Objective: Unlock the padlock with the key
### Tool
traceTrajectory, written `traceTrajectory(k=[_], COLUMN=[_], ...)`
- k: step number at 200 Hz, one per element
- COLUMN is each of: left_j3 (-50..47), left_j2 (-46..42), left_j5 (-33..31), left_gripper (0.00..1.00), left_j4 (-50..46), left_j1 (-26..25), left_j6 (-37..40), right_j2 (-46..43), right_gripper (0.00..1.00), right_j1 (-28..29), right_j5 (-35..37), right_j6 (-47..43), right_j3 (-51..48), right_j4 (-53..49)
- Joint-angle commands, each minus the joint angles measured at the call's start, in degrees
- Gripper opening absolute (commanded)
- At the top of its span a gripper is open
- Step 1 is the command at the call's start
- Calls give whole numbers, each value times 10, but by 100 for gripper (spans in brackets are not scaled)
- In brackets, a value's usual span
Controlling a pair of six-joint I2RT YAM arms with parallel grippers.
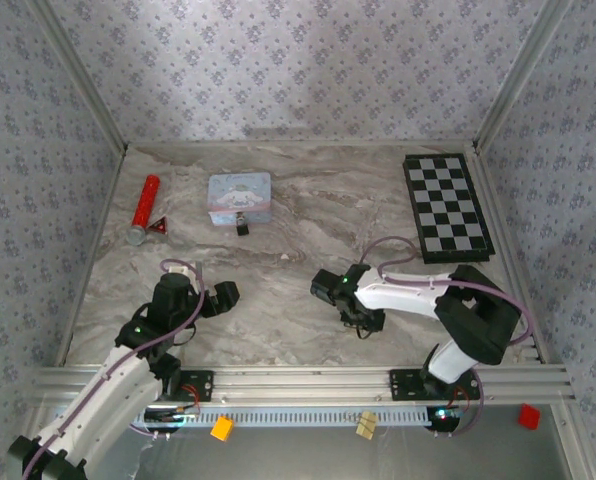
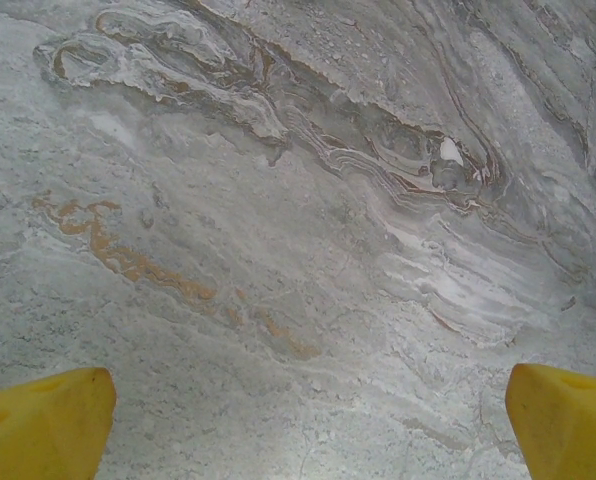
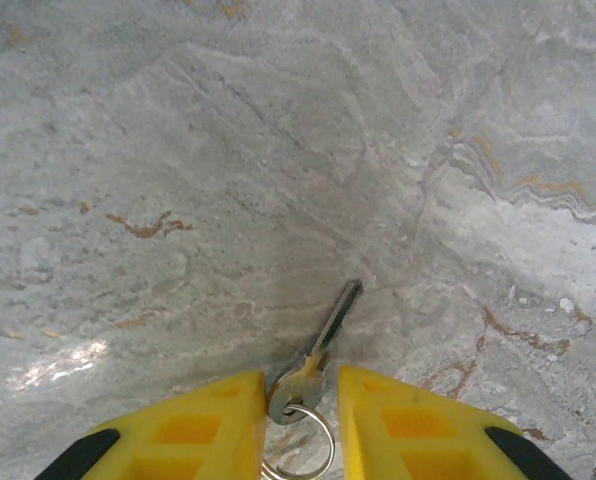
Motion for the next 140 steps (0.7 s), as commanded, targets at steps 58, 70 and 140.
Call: traceTrajectory(k=[58,70,140], left_j3=[6,7,7], left_j2=[2,3,9], left_j5=[-7,-7,-8], left_gripper=[100,100,100], left_j4=[13,13,15], left_j1=[-4,-4,-4], left_j6=[9,9,8], right_j2=[-24,-27,-32], right_gripper=[19,19,13], right_j1=[14,15,18], right_j5=[13,16,15], right_j6=[36,40,55], right_j3=[-17,-20,-42], right_j4=[-33,-37,-27])
